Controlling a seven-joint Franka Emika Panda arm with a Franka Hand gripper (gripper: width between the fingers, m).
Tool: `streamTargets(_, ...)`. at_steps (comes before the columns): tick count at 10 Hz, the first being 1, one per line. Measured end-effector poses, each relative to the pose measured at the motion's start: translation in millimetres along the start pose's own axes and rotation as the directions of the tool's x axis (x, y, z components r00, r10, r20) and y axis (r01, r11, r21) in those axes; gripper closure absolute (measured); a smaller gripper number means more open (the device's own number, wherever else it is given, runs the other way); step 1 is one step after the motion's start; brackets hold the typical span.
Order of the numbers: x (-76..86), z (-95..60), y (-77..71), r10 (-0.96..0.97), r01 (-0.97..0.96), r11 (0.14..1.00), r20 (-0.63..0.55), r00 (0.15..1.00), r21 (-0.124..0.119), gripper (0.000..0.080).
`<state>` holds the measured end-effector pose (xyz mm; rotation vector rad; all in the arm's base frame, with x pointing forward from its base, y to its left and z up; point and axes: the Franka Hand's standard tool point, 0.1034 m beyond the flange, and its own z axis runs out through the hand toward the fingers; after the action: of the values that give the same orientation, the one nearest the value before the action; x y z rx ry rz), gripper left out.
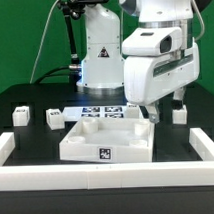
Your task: Assemble one leg
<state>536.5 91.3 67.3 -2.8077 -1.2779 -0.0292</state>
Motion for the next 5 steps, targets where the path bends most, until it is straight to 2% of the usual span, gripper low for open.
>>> streamTargets(5, -0.7, 0.4, 0.0, 0.0, 0.0, 1.0, 0.001, 1.0, 0.0, 0.015)
